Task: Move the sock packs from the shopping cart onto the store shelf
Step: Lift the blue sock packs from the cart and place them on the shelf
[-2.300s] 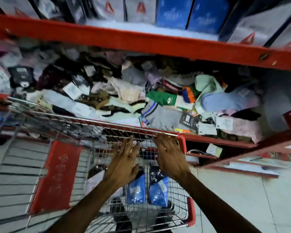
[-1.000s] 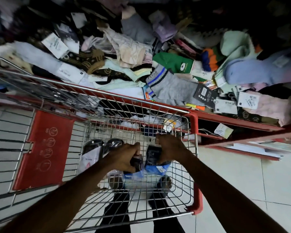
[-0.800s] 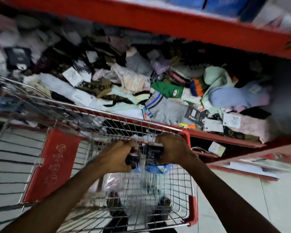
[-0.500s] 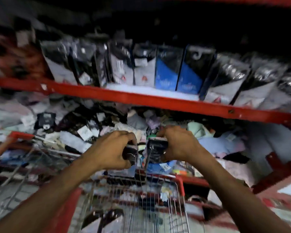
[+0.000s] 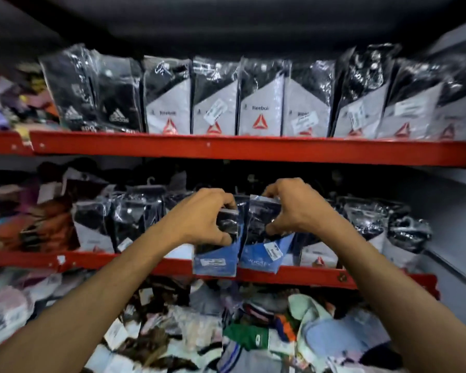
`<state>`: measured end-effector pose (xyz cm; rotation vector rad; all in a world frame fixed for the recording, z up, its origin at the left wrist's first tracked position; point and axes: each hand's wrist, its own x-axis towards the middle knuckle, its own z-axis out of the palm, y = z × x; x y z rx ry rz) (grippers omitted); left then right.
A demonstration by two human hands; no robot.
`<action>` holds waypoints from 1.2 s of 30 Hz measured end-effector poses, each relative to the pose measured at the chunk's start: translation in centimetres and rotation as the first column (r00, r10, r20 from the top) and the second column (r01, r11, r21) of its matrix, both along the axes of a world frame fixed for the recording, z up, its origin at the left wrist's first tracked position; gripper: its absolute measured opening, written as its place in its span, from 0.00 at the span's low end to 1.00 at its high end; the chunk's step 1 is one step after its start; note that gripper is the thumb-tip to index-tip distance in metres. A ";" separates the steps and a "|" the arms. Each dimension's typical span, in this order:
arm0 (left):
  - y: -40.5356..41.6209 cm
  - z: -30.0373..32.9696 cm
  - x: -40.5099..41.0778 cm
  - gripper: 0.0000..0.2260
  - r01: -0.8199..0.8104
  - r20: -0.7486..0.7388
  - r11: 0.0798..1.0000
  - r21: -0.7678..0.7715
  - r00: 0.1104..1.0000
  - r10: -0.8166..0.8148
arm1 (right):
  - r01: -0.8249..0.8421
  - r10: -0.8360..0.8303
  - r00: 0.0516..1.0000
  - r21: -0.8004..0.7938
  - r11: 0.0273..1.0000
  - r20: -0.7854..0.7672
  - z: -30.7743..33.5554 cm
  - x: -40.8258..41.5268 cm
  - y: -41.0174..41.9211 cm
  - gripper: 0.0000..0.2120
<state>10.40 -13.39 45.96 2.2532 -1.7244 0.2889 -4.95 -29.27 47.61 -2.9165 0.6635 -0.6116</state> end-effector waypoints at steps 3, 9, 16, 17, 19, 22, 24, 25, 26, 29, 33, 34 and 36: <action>-2.9 0.7 1.0 0.24 0.015 -0.001 0.999 -0.042 1.000 -0.015 | 0.019 -0.019 1.000 -0.024 1.000 0.009 0.8 0.9 -1.8 0.21; -7.4 -0.7 2.4 0.25 0.026 -0.032 0.998 -0.059 0.999 -0.028 | 0.078 -0.076 0.994 0.017 0.997 -0.073 0.0 2.8 -5.3 0.18; -10.2 -2.9 3.1 0.26 0.015 -0.072 1.000 -0.018 0.997 -0.017 | 0.100 -0.091 0.978 0.035 0.994 -0.188 -1.7 3.6 -7.6 0.23; -10.3 -3.0 3.1 0.27 0.017 -0.074 1.000 -0.001 0.997 -0.017 | 0.099 -0.090 0.975 0.035 0.994 -0.202 -2.0 3.6 -7.6 0.26; -10.6 -3.4 3.3 0.28 0.018 -0.073 1.000 0.026 0.997 -0.016 | 0.098 -0.092 0.971 0.020 0.995 -0.221 -2.2 3.7 -7.8 0.31; -11.0 -3.7 3.5 0.29 0.010 -0.070 0.999 0.032 0.997 -0.007 | 0.104 -0.116 0.953 -0.057 0.993 -0.279 -2.1 3.9 -7.7 0.32; -11.1 -3.8 3.5 0.30 0.012 -0.053 0.999 0.031 0.999 -0.011 | 0.098 -0.124 0.938 -0.095 0.991 -0.325 -2.2 4.0 -7.7 0.35; -11.2 -3.8 3.5 0.30 0.017 -0.044 0.999 0.032 0.999 -0.016 | 0.093 -0.128 0.931 -0.116 0.989 -0.342 -2.4 4.0 -7.6 0.37; -11.2 -3.9 3.4 0.29 0.020 -0.037 0.999 0.036 0.999 -0.019 | 0.088 -0.132 0.927 -0.139 0.986 -0.352 -2.6 4.0 -7.6 0.39; -11.1 -4.0 3.5 0.30 0.019 -0.009 0.998 0.061 1.000 -0.018 | 0.083 -0.151 0.926 -0.204 0.975 -0.346 -3.4 3.7 -7.5 0.43; -10.5 -4.2 3.3 0.38 0.011 0.064 0.996 0.093 0.998 -0.017 | 0.097 -0.170 0.946 -0.260 0.961 -0.275 -4.4 3.2 -7.3 0.51; -10.3 -4.3 3.1 0.39 0.001 0.094 0.995 0.097 0.995 -0.010 | 0.100 -0.170 0.951 -0.261 0.960 -0.259 -4.6 3.2 -7.2 0.53; -9.4 -4.5 2.4 0.40 -0.021 0.148 0.997 0.078 0.989 0.009 | 0.105 -0.164 0.960 -0.252 0.962 -0.227 -4.9 3.0 -6.9 0.55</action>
